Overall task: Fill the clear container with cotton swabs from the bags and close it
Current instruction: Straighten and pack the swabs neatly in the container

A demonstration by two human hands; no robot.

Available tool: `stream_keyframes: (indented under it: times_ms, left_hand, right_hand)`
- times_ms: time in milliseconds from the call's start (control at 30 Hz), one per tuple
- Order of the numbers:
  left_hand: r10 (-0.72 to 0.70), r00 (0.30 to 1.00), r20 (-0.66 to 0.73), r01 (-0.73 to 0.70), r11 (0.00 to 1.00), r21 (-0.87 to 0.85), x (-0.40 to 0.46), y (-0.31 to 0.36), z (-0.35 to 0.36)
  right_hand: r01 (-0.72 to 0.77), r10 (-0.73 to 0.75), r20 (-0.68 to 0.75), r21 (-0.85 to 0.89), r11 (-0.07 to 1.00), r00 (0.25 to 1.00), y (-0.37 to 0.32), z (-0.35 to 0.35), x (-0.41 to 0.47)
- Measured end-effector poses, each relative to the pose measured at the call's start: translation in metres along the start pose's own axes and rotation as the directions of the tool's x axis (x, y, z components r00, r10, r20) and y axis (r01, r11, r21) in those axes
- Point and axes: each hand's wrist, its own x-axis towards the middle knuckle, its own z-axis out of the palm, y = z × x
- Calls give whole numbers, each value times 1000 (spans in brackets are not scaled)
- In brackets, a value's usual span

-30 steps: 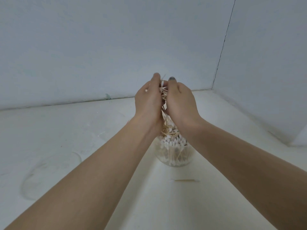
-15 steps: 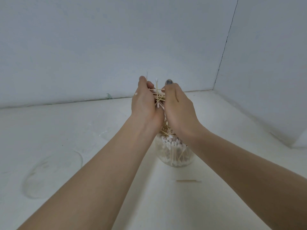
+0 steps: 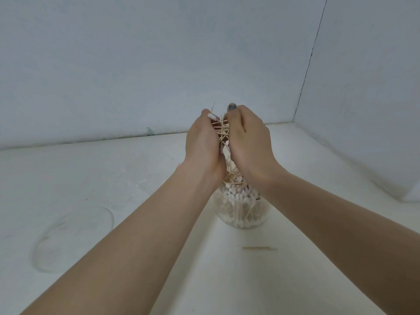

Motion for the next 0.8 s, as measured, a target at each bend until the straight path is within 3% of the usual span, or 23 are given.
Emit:
stream_keyframes:
  times_ms: [167,333,500,800]
  left_hand:
    - [100,992,80,-113,976,184,0,-3,-3]
    - [24,993,114,-49,974,219,0,-1,-3]
    - [-9,992,122,-35,935,353,5,-2,-3]
    - [-54,994,91,13,915,404,-4,7,0]
  right_hand:
    - [-98,96,31,73,993,995,-3,-2,12]
    - [-107,103,74,59,992,992,0,-6,17]
    - [-213,201,91,156,964,975,2,-9,17]
    - [-281,265,96,283,917,959,12,-16,21]
